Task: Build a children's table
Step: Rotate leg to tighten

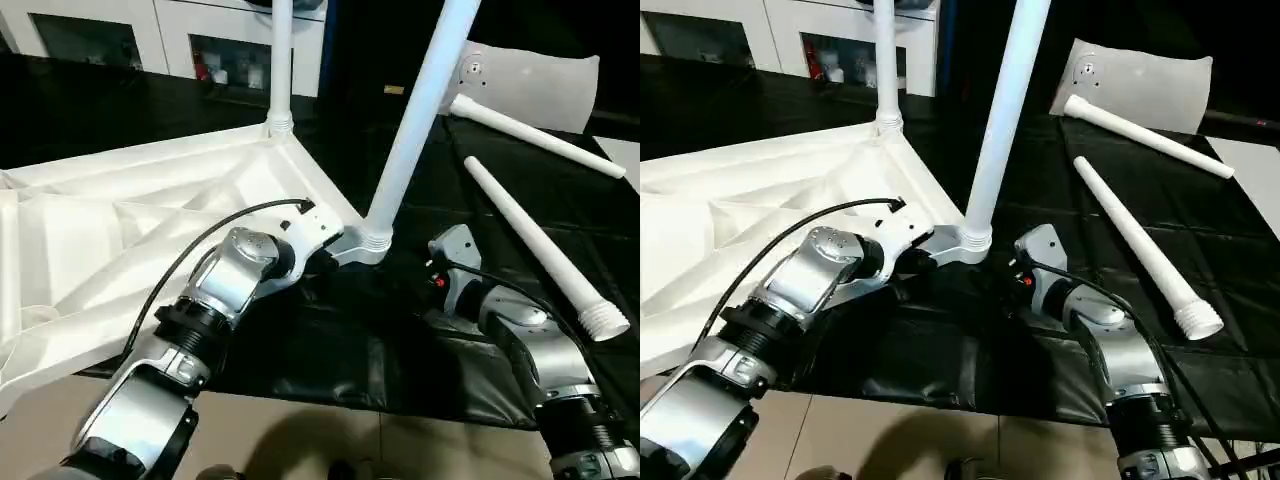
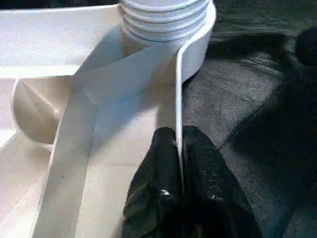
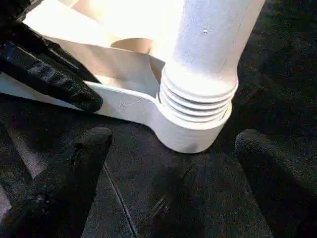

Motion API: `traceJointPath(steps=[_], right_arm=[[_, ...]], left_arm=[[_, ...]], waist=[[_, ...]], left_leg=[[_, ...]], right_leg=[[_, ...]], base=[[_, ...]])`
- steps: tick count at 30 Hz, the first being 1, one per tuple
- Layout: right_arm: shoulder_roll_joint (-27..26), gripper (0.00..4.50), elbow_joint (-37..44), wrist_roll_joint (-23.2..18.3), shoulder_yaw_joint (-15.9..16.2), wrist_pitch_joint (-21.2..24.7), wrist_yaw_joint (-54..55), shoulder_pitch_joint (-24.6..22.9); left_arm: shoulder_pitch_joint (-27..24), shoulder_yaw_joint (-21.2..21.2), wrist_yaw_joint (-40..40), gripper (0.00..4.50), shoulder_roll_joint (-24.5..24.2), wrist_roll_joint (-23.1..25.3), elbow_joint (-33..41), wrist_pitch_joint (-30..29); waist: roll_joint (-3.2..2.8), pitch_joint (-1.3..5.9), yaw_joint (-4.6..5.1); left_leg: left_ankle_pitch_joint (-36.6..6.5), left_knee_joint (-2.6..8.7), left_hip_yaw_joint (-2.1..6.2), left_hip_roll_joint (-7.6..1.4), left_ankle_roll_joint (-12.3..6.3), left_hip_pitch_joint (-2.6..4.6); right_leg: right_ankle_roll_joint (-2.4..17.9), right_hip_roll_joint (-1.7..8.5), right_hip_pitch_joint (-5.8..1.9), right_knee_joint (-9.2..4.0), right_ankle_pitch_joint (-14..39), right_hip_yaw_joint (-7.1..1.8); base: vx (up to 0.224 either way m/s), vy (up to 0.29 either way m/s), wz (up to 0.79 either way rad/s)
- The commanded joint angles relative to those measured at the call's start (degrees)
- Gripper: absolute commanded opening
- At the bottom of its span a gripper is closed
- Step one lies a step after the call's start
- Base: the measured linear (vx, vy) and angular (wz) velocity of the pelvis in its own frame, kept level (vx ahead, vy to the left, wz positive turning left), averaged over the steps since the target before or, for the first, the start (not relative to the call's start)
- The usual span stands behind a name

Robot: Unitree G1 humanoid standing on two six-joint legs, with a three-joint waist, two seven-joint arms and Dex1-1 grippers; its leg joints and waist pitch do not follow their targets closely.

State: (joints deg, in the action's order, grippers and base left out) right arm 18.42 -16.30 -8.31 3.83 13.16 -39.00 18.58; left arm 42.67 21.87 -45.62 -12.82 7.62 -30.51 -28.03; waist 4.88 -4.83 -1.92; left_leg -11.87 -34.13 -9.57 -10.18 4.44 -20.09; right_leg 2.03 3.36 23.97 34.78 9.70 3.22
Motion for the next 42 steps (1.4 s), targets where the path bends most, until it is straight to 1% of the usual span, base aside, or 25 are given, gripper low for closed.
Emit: traceJointPath(steps=[1, 6, 7, 10, 12, 13, 14, 15, 18, 19, 21, 23, 24, 26, 27, 28, 29, 31, 33, 34, 35, 38, 39, 40, 42], right_arm=[[0.96, 4.5, 0.54, 0.6, -0.08, 0.13, 0.01, -0.29], [1.17, 4.5, 0.31, 0.59, -0.13, -0.04, 0.09, 0.12], [1.24, 4.5, 0.21, 0.51, -0.18, -0.1, 0.01, 0.26], [1.55, 4.5, -0.34, -0.35, -0.35, -0.45, -1.65, 0.68], [2.43, 4.5, -0.77, -1.63, 0.11, -1.07, -5.61, 1.07], [2.64, 4.5, -0.78, -1.83, 0.24, -1.18, -6.36, 1.12], [2.93, 4.5, -0.74, -2.03, 0.46, -1.33, -7.31, 1.15], [3.52, 4.5, -0.56, -2.59, 0.92, -1.55, -9.54, 1.23], [3.88, 4.5, -0.48, -2.97, 1.21, -1.68, -10.98, 1.31], [4.58, 4.5, -0.06, -3.55, 2.1, -1.85, -13.87, 1.35], [4.68, 4.5, 0.01, -3.63, 2.23, -1.87, -14.3, 1.36], [6.39, 4.5, -0.02, -3.74, 5.19, -2.9, -21.31, 1.96], [6.41, 4.5, -0.11, -3.64, 5.28, -3.03, -21.4, 2.02], [6.73, 4.5, -3.64, -0.57, 7.9, -7.02, -23.44, 4.12], [6.56, 4.5, -5.06, 0.39, 8.41, -8.36, -23.7, 4.93], [6.3, 4.5, -5.51, 0.26, 8.3, -8.46, -23.85, 5.27], [5.23, 4.5, -7.07, -0.64, 7.77, -8.18, -24.69, 6.67], [4.49, 4.13, -7.93, -1.62, 7.62, -7.78, -25.88, 7.72], [4.33, 4.1, -8.14, -2.06, 7.76, -7.55, -26.59, 8.05], [4.29, 3.88, -8.21, -2.28, 7.93, -7.56, -27.11, 8.21], [4.33, 3.76, -8.2, -2.5, 8.15, -7.2, -27.71, 8.28], [4.68, 3.65, -10.1, -2.56, 9.44, -7.89, -30.86, 9.16], [4.67, 3.43, -10.22, -2.56, 9.47, -7.93, -30.97, 9.21], [4.66, 3.32, -10.57, -2.56, 9.55, -8.04, -31.3, 9.35], [4.21, 3.25, -11.86, -2.38, 9.15, -8.16, -32.65, 9.93]], left_arm=[[-1.86, 3.75, -3.0, 0.01, -0.95, 1.78, -1.84, 0.46], [-1.7, 3.57, -5.11, 0.01, -2.35, 1.35, -2.65, 5.42], [-2.0, 3.44, -6.77, 0.01, -3.2, 0.76, -2.38, 8.2], [-3.56, 4.5, -15.73, 0.01, -7.31, -1.03, -1.11, 21.52], [-4.02, 4.26, -20.37, 0.01, -9.95, -2.04, -1.97, 25.48], [-4.05, 4.1, -20.82, 0.01, -10.25, -2.22, -2.22, 25.89], [-4.05, 3.83, -21.16, 0.01, -10.49, -2.44, -2.6, 26.45], [-4.1, 3.83, -22.25, 0.01, -11.23, -2.56, -3.21, 27.95], [-4.08, 3.91, -23.01, 0.01, -11.71, -2.59, -3.76, 29.17], [-4.16, 4.16, -24.44, 0.01, -12.59, -2.54, -4.38, 31.04], [-4.17, 4.2, -24.64, 0.01, -12.72, -2.53, -4.47, 31.31], [-4.2, 4.45, -28.94, 0.01, -14.2, -3.08, -6.37, 36.12], [-4.2, 4.45, -29.05, 0.01, -14.22, -3.1, -6.39, 36.25], [-4.52, 4.53, -32.13, 0.01, -14.57, -4.15, -6.55, 38.99], [-4.66, 4.47, -32.99, 0.01, -14.48, -4.52, -6.48, 39.48], [-4.7, 4.48, -33.19, 0.01, -14.44, -4.58, -6.44, 39.56], [-4.77, 4.55, -33.77, 0.01, -14.3, -4.7, -6.4, 39.73], [-4.58, 4.55, -33.79, 0.0, -14.1, -4.44, -6.86, 40.03], [-4.43, 4.53, -33.75, 0.0, -13.98, -4.39, -7.22, 40.25], [-4.33, 4.52, -33.74, 0.0, -13.89, -4.39, -7.45, 40.4], [-4.28, 4.52, -33.81, 0.0, -13.84, -4.44, -7.54, 40.29], [-3.78, 3.9, -35.19, 0.0, -13.33, -4.82, -9.34, 41.19], [-3.76, 3.88, -35.25, 0.0, -13.32, -4.82, -9.41, 41.24], [-3.71, 3.8, -35.42, 0.0, -13.28, -4.84, -9.6, 41.39], [-3.66, 3.44, -35.83, 0.0, -13.15, -4.93, -9.83, 41.22]], waist=[[-0.51, 4.26, -0.37], [-0.46, 4.22, -0.36], [-0.5, 4.21, -0.33], [-0.46, 3.89, -0.4], [-0.59, 3.91, -0.57], [-0.93, 3.91, -0.67], [-1.03, 3.86, -0.65], [-1.0, 3.98, -0.69], [-0.86, 4.05, -0.88], [-0.85, 4.03, -0.94], [-0.83, 4.07, -1.09], [-0.39, 4.06, -1.21], [-0.49, 4.02, -1.27], [-0.57, 4.1, -1.35], [-0.5, 4.06, -1.28], [-0.6, 4.06, -1.29], [-0.4, 4.06, -1.22], [-0.52, 4.14, -1.39], [-0.51, 4.25, -1.49], [-0.41, 4.27, -1.57], [-0.41, 4.27, -1.57], [-0.19, 4.21, -1.57], [-0.23, 4.17, -1.6], [-0.26, 4.23, -1.69], [-0.26, 4.41, -1.68]], left_leg=[[-4.6, 3.64, 0.68, -2.6, -5.92, -0.46], [-4.49, 3.63, 0.59, -2.51, -6.13, -0.48], [-4.95, 3.64, 0.55, -2.57, -5.84, -0.35], [-7.78, 4.01, 0.66, -2.6, -4.84, -0.25], [-9.02, 3.99, 0.55, -2.61, -4.35, 0.03], [-8.98, 4.11, 0.59, -2.97, -4.04, 0.21], [-8.88, 4.15, 0.49, -3.08, -3.9, 0.23], [-8.58, 4.16, 0.63, -3.11, -3.61, 0.0], [-7.76, 4.08, 0.53, -3.07, -3.49, -0.04], [-7.53, 4.09, 0.51, -3.09, -3.35, -0.04], [-6.93, 4.02, 0.46, -3.01, -3.56, -0.12], [-7.12, 3.95, 0.44, -2.96, -4.01, -0.22], [-7.18, 3.94, 0.45, -2.93, -4.13, -0.24], [-7.46, 3.97, 0.48, -3.17, -3.44, -0.04], [-7.5, 4.03, 0.42, -3.14, -3.07, -0.05], [-7.48, 4.0, 0.45, -3.2, -2.8, 0.03], [-7.64, 4.0, 0.37, -3.22, -2.82, 0.05], [-6.98, 3.98, 0.39, -3.31, -2.91, 0.11], [-5.78, 3.91, 0.34, -3.33, -3.34, 0.15], [-5.14, 3.88, 0.31, -3.28, -3.62, 0.1], [-5.14, 3.88, 0.31, -3.28, -3.62, 0.1], [-6.4, 3.83, 0.27, -3.07, -3.48, 0.06], [-6.57, 3.83, 0.24, -3.03, -3.51, 0.07], [-6.28, 3.89, 0.34, -3.24, -3.21, 0.08], [-5.92, 3.78, 0.27, -3.21, -3.25, 0.1]], right_leg=[[11.45, 4.55, -3.9, -4.29, 11.44, -2.82], [12.04, 4.56, -4.05, -4.28, 10.54, -2.82], [11.95, 4.58, -3.98, -4.29, 11.25, -2.84], [9.93, 4.73, -3.75, -4.85, 17.07, -2.86], [8.94, 4.77, -3.43, -5.12, 19.55, -2.93], [9.37, 4.75, -3.34, -4.91, 18.87, -2.87], [9.83, 4.73, -3.23, -4.82, 17.88, -2.84], [10.33, 4.76, -3.5, -4.44, 16.07, -2.74], [10.83, 4.88, -3.67, -4.27, 14.49, -2.79], [10.89, 4.92, -3.67, -4.22, 14.5, -2.79], [10.75, 4.89, -3.73, -4.16, 14.27, -2.82], [10.36, 4.93, -3.81, -4.25, 15.23, -2.77], [10.18, 4.98, -3.76, -4.33, 15.72, -2.75], [10.19, 5.23, -3.5, -4.24, 16.92, -2.72], [10.33, 5.08, -3.56, -4.3, 17.16, -2.72], [10.57, 5.12, -3.42, -4.18, 17.01, -2.72], [10.72, 5.08, -3.41, -4.2, 16.87, -2.75], [11.4, 5.09, -3.5, -3.85, 15.1, -2.79], [12.05, 5.05, -3.58, -3.55, 12.55, -2.81], [12.31, 5.07, -3.69, -3.41, 11.36, -2.81], [12.31, 5.07, -3.69, -3.41, 11.36, -2.81], [11.29, 5.11, -3.72, -3.87, 15.54, -2.72], [11.05, 5.11, -3.7, -4.04, 16.26, -2.73], [10.69, 5.23, -3.7, -3.96, 16.5, -2.77], [11.17, 5.16, -3.7, -3.8, 15.35, -2.76]], base=[[0.0, 0.0, 0.0], [0.0, 0.0, 0.0], [0.0, 0.0, 0.0], [0.0, 0.0, 0.0], [0.0, 0.0, 0.0], [0.0, 0.0, 0.0], [0.0, 0.0, 0.0], [0.0, 0.0, 0.0], [0.0, 0.0, 0.0], [0.0, 0.0, 0.0], [0.0, 0.0, 0.0], [0.0, 0.0, 0.0], [0.0, 0.0, 0.0], [0.0, 0.0, 0.0], [0.0, 0.0, 0.0], [0.0, 0.0, 0.0], [0.0, 0.0, 0.0], [0.0, 0.0, 0.0], [0.0, 0.0, 0.0], [0.0, 0.0, 0.0], [0.0, 0.0, 0.0], [0.0, 0.0, 0.0], [0.0, 0.0, 0.0], [0.0, 0.0, 0.0], [0.0, 0.0, 0.0]])
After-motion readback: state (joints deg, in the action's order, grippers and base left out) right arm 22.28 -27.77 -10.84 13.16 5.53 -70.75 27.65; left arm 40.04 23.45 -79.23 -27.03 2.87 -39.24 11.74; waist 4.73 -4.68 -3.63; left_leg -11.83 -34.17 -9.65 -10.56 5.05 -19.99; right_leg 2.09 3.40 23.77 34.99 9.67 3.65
